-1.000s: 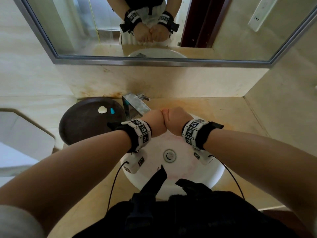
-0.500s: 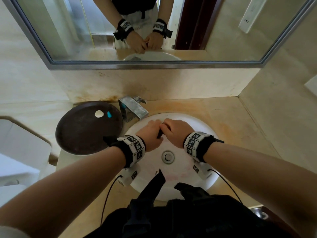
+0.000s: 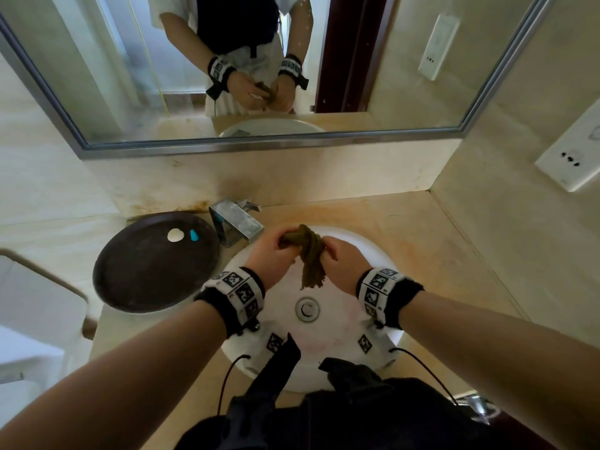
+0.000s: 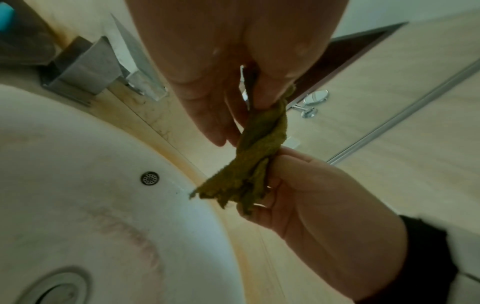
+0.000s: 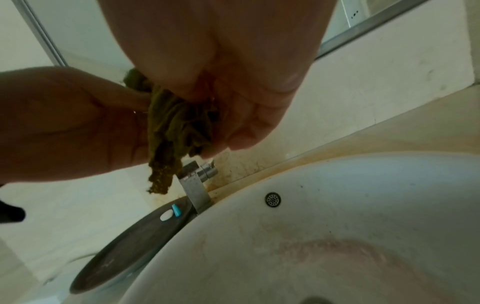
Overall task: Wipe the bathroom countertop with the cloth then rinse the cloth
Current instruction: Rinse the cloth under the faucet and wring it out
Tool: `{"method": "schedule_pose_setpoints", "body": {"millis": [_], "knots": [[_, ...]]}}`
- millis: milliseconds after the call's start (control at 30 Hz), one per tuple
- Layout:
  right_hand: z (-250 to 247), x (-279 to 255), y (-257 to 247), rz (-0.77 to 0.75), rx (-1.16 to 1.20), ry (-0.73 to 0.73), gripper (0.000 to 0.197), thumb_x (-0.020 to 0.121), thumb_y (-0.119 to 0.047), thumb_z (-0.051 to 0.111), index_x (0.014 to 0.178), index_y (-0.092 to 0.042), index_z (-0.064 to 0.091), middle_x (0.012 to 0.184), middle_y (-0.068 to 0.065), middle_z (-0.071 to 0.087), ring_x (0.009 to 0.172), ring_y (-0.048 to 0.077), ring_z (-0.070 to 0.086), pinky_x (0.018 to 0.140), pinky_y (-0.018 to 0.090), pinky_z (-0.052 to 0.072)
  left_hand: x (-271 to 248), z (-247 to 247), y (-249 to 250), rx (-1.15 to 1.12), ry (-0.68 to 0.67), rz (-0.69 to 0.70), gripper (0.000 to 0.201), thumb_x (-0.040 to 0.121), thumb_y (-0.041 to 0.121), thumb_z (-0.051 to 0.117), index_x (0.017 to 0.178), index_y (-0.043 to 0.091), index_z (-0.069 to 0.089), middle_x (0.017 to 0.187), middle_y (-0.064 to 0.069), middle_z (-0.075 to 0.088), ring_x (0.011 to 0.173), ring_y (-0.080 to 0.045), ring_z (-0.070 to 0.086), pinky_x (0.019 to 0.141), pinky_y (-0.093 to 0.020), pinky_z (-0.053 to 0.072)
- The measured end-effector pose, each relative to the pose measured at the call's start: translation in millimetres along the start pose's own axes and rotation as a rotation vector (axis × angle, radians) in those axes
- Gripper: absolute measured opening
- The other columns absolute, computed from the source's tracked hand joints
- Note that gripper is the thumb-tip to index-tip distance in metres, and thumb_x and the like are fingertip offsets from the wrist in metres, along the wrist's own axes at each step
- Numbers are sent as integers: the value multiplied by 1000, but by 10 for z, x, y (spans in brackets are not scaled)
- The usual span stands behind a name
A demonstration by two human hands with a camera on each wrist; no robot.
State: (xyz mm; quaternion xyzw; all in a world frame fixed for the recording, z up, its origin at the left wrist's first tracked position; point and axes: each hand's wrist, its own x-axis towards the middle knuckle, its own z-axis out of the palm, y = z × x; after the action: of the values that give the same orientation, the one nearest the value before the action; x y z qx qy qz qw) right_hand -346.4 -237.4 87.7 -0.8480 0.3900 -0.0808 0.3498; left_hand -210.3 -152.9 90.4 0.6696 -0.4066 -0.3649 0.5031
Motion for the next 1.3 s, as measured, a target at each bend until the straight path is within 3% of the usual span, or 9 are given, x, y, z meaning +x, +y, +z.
{"method": "schedule_pose_setpoints", "body": {"millis": [133,333,500,567,633,767,933,1167,1300], "knots": [[-228,-128,10,-24,1,81,18,94,-16,39,86,-14,56,68,-5,55,57,6,47,46,9,36,-32,150,151,-111,113,-65,27,94,2,46,97,22,63,97,-3,69,89,-16,68,73,-30,58],[-389,-250,159,-19,172,83,22,92,-20,42,90,-15,63,76,4,68,65,19,63,53,26,51,-167,409,403,-287,73,-112,21,89,5,52,100,18,66,98,-7,71,93,-22,68,80,-34,55],[-540,-314,306,-73,165,-34,20,76,-31,49,95,-35,53,81,-6,69,75,12,67,64,32,56,-267,593,526,59,202,28,16,89,15,58,83,25,69,81,6,70,80,-5,65,76,-25,53],[-596,-340,357,-115,287,-85,48,75,-17,52,113,-43,46,108,-7,65,100,11,62,79,37,57,-316,634,554,202,218,90,19,88,12,57,80,27,67,77,10,68,73,1,63,73,-21,50],[-681,-404,356,-170,435,-153,54,82,-2,53,126,-34,46,112,-5,62,100,5,61,76,25,55,-389,689,582,347,174,114,18,87,14,56,80,28,66,78,9,68,74,-4,64,73,-25,53],[-770,-503,374,-278,269,-131,9,87,-26,61,93,-19,63,80,-3,68,74,14,66,69,30,55,-517,785,623,421,262,135,15,86,16,55,79,25,65,80,4,64,77,-11,62,73,-28,54],[-834,-511,534,-220,238,-1,30,91,-41,56,74,-16,56,66,5,58,58,18,53,57,29,44,-622,777,723,159,388,-47,20,97,22,42,90,15,59,75,-4,58,70,-21,60,62,-33,55],[-897,-462,593,-149,461,-179,27,83,-38,68,99,-16,61,94,6,69,89,23,67,83,35,57,-656,805,786,88,415,-67,27,101,32,34,101,13,53,89,-5,59,86,-23,60,84,-43,54],[-871,-460,584,23,783,-346,29,82,-27,71,107,-13,63,109,11,69,105,29,65,97,45,50,-686,767,822,-60,463,-115,27,102,31,35,106,13,54,102,-9,62,100,-25,60,92,-42,51]]}}
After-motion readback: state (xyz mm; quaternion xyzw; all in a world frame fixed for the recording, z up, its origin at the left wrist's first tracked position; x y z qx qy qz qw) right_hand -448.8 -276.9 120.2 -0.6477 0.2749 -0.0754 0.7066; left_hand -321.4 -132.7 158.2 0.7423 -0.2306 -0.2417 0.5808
